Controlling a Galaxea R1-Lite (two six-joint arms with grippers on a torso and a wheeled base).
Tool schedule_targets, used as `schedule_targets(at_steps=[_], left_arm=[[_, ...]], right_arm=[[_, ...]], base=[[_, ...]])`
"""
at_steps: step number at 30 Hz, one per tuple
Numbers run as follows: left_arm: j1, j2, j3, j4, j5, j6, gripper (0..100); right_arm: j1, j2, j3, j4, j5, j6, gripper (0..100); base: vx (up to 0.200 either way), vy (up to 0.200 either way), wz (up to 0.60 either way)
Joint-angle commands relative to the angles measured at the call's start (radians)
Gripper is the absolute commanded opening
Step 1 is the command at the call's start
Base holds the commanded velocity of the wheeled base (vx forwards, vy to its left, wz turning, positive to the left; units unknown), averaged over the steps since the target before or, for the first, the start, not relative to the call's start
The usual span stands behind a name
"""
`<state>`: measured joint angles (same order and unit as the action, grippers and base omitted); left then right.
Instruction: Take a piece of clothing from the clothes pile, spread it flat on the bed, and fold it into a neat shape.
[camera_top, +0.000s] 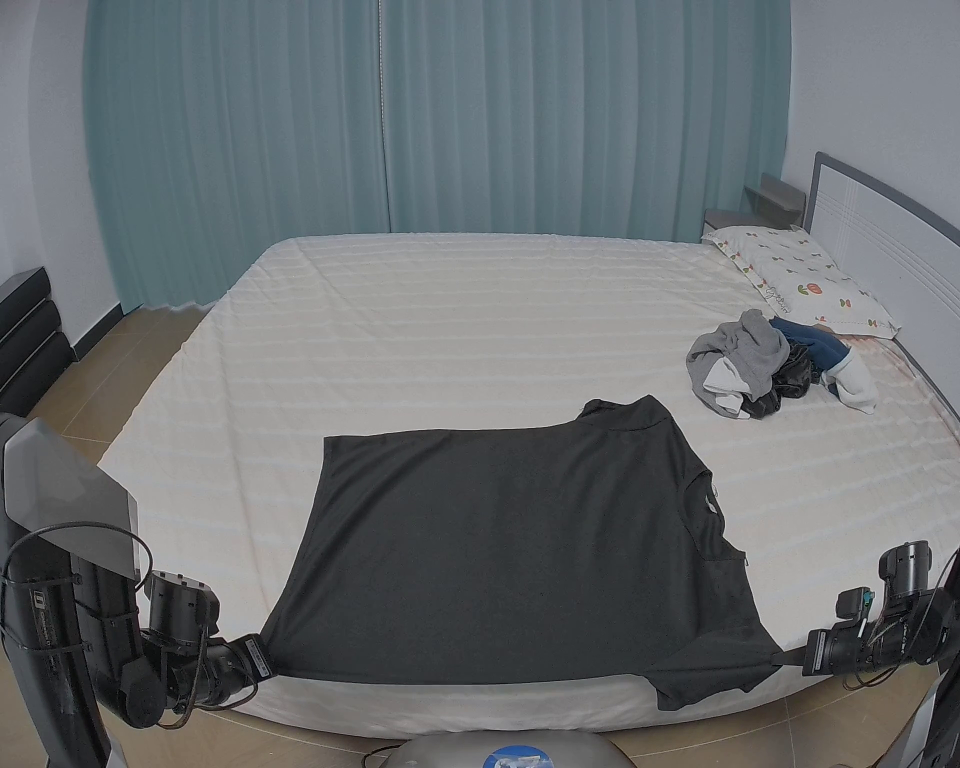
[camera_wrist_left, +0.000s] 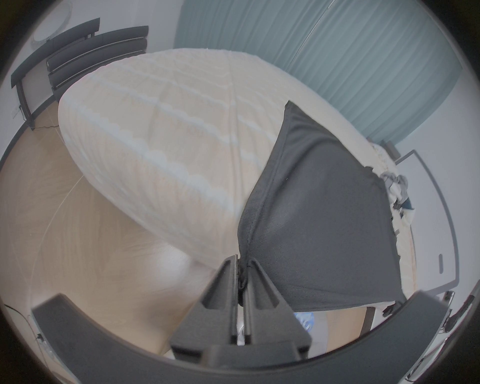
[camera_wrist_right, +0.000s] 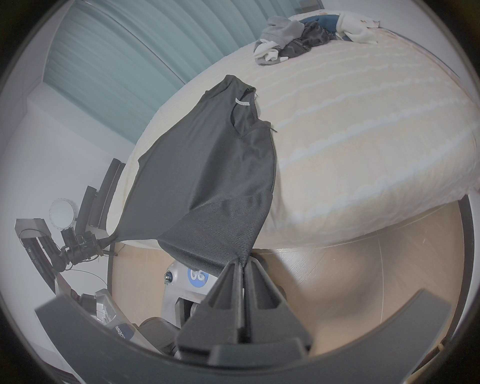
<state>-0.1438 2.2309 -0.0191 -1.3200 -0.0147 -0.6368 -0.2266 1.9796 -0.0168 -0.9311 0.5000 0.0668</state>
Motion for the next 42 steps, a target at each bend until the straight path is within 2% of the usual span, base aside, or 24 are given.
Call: schedule_targets(at_steps=[1,4,9,19,23,27,28,30,31,35,36,37,42], left_arm=[[-0.013,-0.019,0.019,0.074,0.009,0.022,0],[-0.019,-0.063,0.019,0.148,0.009,0.035,0],[-0.049,-0.094,0.019,0.231,0.018,0.040,0],[-0.085,-0.134,0.019,0.390,0.039,0.089,0],[-0.091,-0.149,0.019,0.400,0.038,0.092,0],[-0.068,-0.183,0.005,0.320,0.038,0.074,0],[-0.042,-0.192,-0.002,0.260,0.035,0.052,0],[-0.036,-0.194,-0.008,0.237,0.033,0.039,0],[-0.028,-0.189,-0.033,0.183,0.035,-0.015,0],[-0.017,-0.181,-0.113,0.111,0.039,-0.169,0],[-0.017,-0.181,-0.114,0.110,0.039,-0.175,0],[-0.017,-0.188,-0.128,0.091,0.038,-0.230,0],[-0.016,-0.192,-0.131,0.058,0.039,-0.253,0]], right_arm=[[-0.002,-0.087,0.017,0.037,-0.008,-0.022,0],[-0.002,-0.090,0.017,0.067,-0.021,-0.041,0],[-0.002,-0.102,0.017,0.123,-0.100,-0.093,0],[0.010,-0.197,0.017,0.258,-0.120,-0.120,0],[0.009,-0.206,0.015,0.252,-0.120,-0.120,0],[0.003,-0.248,-0.006,0.242,-0.106,-0.107,0],[0.006,-0.268,-0.026,0.242,-0.101,-0.091,0],[0.009,-0.274,-0.037,0.242,-0.100,-0.081,0],[0.012,-0.278,-0.071,0.242,-0.098,-0.044,0],[0.041,-0.275,-0.150,0.239,-0.097,0.059,0],[0.046,-0.275,-0.157,0.241,-0.097,0.070,0],[0.066,-0.283,-0.186,0.239,-0.098,0.136,0],[0.093,-0.285,-0.204,0.224,-0.098,0.183,0]], base=[[0.000,0.000,0.00],[0.000,0.000,0.00],[0.000,0.000,0.00],[0.000,0.000,0.00],[0.000,0.000,0.00],[0.000,0.000,0.00],[0.000,0.000,0.00],[0.000,0.000,0.00],[0.000,0.000,0.00],[0.000,0.000,0.00],[0.000,0.000,0.00],[0.000,0.000,0.00],[0.000,0.000,0.00]])
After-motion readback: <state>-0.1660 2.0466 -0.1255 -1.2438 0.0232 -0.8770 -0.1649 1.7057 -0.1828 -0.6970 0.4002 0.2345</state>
